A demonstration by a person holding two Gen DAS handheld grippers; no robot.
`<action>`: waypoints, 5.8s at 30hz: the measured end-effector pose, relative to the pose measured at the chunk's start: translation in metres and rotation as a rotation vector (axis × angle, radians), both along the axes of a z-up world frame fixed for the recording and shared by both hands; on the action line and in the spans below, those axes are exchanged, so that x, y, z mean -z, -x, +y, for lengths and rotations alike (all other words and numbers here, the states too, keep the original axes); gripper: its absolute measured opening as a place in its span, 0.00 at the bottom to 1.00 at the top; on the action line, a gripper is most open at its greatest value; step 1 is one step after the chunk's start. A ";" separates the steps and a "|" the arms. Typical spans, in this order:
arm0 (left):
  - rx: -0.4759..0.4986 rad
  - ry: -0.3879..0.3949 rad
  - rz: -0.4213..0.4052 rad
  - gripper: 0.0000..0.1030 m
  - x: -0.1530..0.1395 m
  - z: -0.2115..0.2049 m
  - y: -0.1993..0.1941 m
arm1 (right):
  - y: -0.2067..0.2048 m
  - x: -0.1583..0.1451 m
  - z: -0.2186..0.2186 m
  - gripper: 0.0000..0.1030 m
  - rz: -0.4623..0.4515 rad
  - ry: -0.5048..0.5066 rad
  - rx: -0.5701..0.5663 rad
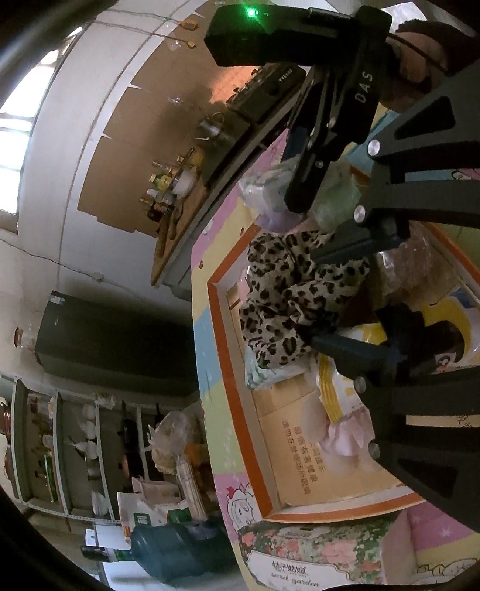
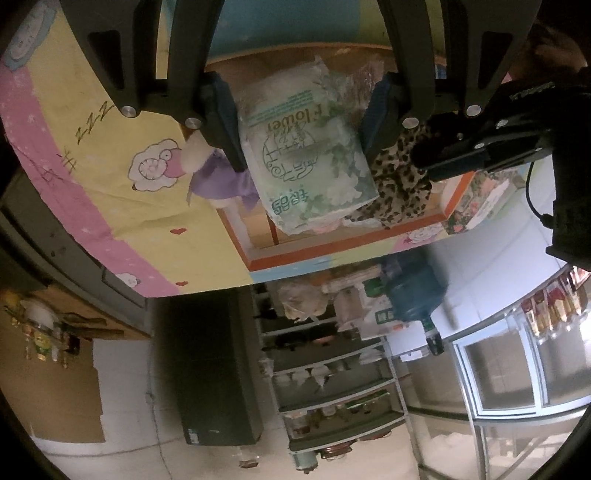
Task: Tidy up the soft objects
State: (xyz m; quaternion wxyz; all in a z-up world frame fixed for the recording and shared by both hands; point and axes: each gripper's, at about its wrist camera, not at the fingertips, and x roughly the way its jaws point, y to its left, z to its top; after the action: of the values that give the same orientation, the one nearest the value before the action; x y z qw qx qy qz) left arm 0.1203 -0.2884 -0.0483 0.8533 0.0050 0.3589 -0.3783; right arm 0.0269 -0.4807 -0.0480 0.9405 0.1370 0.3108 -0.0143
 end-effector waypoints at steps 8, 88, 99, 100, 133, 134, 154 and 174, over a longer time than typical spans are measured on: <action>-0.020 0.019 -0.025 0.48 -0.009 0.010 0.005 | -0.005 -0.001 0.007 0.72 -0.012 0.002 -0.023; -0.640 -0.111 -0.350 0.49 -0.075 0.230 0.220 | 0.167 -0.073 0.268 0.72 -0.233 0.276 0.138; -0.656 -0.113 -0.332 0.49 -0.073 0.232 0.218 | 0.164 -0.071 0.272 0.72 -0.221 0.272 0.126; -0.656 -0.113 -0.331 0.49 -0.073 0.232 0.218 | 0.163 -0.071 0.272 0.72 -0.221 0.273 0.126; -0.669 -0.118 -0.321 0.49 -0.067 0.236 0.214 | 0.159 -0.066 0.275 0.72 -0.212 0.260 0.105; -0.669 -0.118 -0.321 0.49 -0.067 0.236 0.214 | 0.160 -0.066 0.275 0.72 -0.213 0.259 0.104; -0.669 -0.117 -0.321 0.49 -0.067 0.236 0.214 | 0.160 -0.065 0.276 0.72 -0.212 0.259 0.104; -0.671 -0.120 -0.319 0.49 -0.064 0.236 0.213 | 0.160 -0.065 0.279 0.72 -0.212 0.258 0.104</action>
State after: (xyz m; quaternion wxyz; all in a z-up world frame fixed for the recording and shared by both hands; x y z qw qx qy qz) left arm -0.0926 -0.0522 0.0161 0.9731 -0.0040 0.2246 -0.0502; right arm -0.1331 -0.2019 0.0167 0.9757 0.0319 0.1979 -0.0881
